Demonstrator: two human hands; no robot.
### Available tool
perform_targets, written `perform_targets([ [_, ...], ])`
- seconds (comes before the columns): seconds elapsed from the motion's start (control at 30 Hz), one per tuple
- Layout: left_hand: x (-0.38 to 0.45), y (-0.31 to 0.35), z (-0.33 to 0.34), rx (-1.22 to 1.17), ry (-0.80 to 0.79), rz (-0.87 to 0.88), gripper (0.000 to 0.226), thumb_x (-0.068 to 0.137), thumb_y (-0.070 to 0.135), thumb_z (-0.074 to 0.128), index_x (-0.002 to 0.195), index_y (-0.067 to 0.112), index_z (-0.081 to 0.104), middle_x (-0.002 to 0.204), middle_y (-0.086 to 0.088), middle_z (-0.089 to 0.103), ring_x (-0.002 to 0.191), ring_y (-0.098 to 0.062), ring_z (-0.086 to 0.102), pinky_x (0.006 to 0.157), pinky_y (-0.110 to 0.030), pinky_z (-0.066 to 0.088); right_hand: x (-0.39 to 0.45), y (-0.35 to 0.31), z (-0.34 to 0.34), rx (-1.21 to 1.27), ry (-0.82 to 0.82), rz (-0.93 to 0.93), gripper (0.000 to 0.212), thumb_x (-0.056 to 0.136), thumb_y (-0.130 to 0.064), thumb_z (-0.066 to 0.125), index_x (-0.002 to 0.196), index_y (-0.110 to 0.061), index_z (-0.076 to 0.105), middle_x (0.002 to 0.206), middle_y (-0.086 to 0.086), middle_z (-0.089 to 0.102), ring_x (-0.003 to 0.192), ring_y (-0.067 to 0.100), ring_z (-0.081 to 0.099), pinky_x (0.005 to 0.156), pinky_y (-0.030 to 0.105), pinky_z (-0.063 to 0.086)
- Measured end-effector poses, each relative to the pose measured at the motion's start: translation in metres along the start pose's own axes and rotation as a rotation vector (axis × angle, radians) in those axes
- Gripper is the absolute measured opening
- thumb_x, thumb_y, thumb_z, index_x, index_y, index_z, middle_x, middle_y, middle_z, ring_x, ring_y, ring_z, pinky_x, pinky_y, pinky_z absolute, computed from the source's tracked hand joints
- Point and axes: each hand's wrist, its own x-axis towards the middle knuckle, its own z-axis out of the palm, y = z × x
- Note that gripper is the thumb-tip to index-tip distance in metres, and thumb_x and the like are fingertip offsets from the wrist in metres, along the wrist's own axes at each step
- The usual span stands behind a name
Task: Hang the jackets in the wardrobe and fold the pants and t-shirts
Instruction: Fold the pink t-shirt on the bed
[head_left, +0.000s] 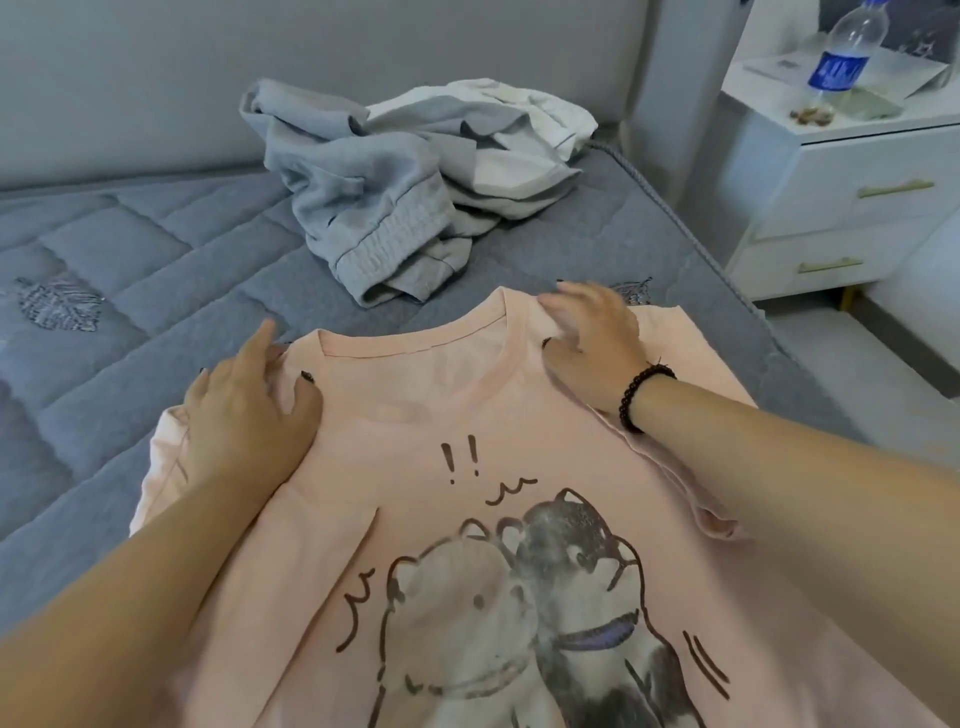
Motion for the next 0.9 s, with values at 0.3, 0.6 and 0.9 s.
perform_targets([
  [0.3,0.003,-0.002,0.002,0.056,-0.014,-0.002,0.061,0.076,0.042,0.043,0.133,0.022,0.053,0.131,-0.005,0.054,0.124,-0.026,0.048,0.114,-0.048,0.027,0.004,-0.005,0.006,-0.096,-0.015,-0.081,0.053,0.086,-0.02,0.052,0.138,-0.024,0.046,0.142,-0.006,0.048,0.134,0.015,0.036,0.113,0.033,0.019],
  [0.6,0.005,-0.002,0.001,0.062,-0.01,-0.026,0.063,0.073,0.044,0.043,0.129,0.015,0.055,0.128,-0.008,0.055,0.12,-0.03,0.05,0.111,-0.049,0.03,0.011,-0.025,-0.033,0.176,0.071,0.028,0.011,0.077,-0.012,0.066,0.082,-0.02,0.071,0.08,-0.005,0.064,0.087,0.014,0.062,0.076,0.018,0.045],
  [0.9,0.004,-0.004,0.001,-0.002,0.062,-0.053,0.036,0.078,0.04,0.047,0.101,0.014,0.057,0.106,-0.007,0.059,0.101,-0.031,0.054,0.092,-0.046,0.043,-0.159,-0.02,0.01,-0.164,0.197,-0.182,0.013,0.082,-0.029,0.047,0.082,-0.017,0.052,0.084,-0.002,0.048,0.079,0.02,0.044,0.067,0.034,0.037],
])
